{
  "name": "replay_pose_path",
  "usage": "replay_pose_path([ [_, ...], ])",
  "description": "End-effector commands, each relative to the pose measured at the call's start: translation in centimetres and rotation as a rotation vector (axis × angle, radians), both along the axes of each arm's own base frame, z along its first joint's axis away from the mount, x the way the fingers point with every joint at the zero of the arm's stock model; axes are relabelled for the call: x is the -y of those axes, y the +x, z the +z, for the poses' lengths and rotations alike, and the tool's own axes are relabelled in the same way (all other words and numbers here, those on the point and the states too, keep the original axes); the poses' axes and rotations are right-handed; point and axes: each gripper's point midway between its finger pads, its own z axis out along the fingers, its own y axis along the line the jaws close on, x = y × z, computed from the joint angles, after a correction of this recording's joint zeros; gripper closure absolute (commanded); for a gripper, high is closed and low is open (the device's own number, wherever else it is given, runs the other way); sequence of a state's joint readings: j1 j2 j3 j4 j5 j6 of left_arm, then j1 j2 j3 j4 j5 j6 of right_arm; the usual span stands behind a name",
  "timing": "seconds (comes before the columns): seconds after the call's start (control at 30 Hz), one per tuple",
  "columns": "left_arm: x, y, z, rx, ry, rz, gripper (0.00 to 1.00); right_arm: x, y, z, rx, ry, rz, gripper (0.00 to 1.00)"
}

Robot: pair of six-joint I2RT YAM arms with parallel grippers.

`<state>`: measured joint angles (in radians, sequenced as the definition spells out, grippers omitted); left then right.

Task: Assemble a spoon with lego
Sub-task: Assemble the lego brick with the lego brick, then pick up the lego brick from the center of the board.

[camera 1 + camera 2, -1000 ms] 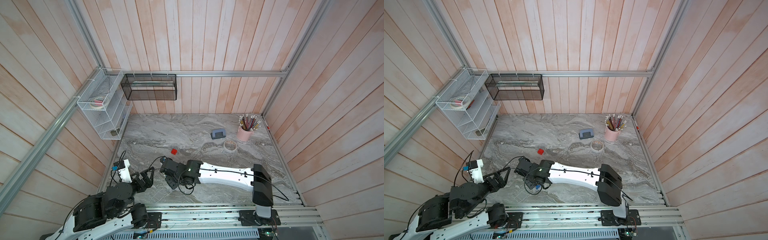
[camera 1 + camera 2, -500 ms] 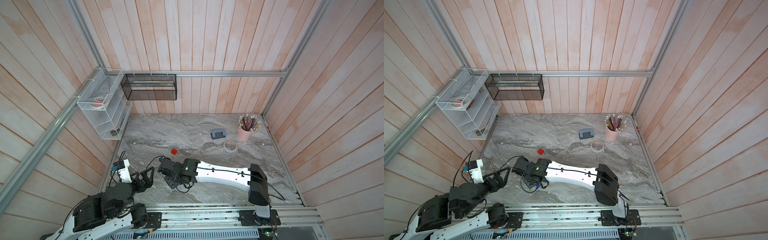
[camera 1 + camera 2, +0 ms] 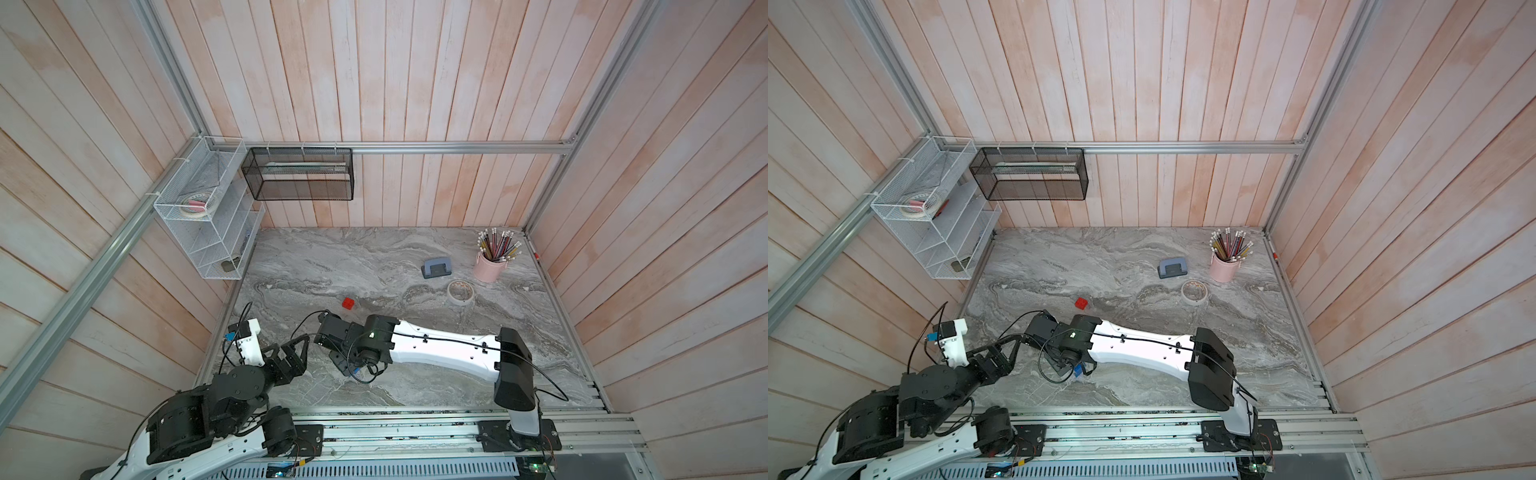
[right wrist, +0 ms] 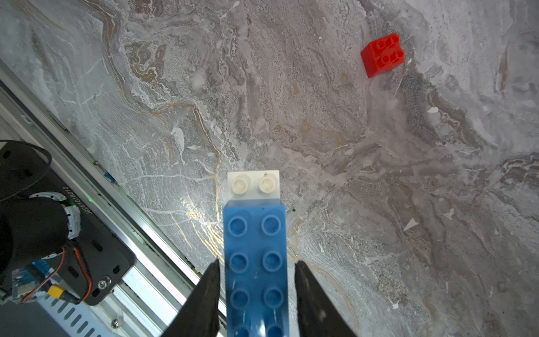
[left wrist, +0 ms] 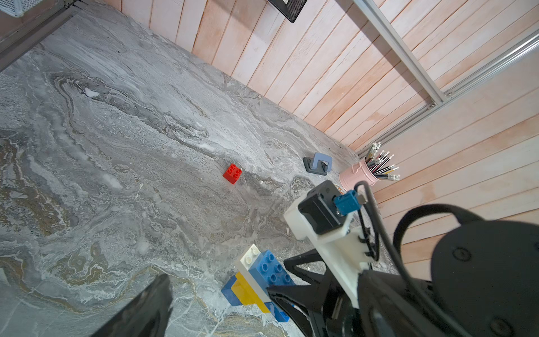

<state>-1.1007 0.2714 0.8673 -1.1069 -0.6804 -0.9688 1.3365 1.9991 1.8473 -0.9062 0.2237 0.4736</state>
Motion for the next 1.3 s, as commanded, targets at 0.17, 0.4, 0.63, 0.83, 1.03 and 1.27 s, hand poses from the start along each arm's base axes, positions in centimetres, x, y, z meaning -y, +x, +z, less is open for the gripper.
replay_pose_path([
  [0.17, 0.4, 0.0, -0.3, 0.002, 0.006, -0.018, 0.00, -0.3, 0.2, 1.0, 0.017, 0.003, 0.008, 0.42],
  [0.4, 1.2, 0.2, -0.5, -0.015, 0.037, -0.034, 0.00, 1.7, 2.7, 6.0, 0.084, 0.094, -0.036, 0.30],
  [0.63, 6.8, 0.8, -1.8, -0.088, 0.110, -0.174, 0.00, 7.1, 10.3, 4.5, 0.038, 0.196, -0.087, 0.27],
  [0.83, 9.4, 3.4, -1.5, -0.132, 0.163, -0.200, 0.00, 9.2, 15.3, 0.1, -0.040, 0.252, -0.038, 0.27],
  [1.03, 9.4, 10.2, -3.5, -0.254, -0.067, -0.240, 0.00, 8.3, 17.3, -5.4, -0.057, 0.194, 0.086, 0.27],
  [1.27, 8.5, 13.9, -5.1, -0.292, -0.027, -0.172, 0.00, 7.6, 18.5, -7.0, -0.052, 0.245, 0.211, 0.26],
])
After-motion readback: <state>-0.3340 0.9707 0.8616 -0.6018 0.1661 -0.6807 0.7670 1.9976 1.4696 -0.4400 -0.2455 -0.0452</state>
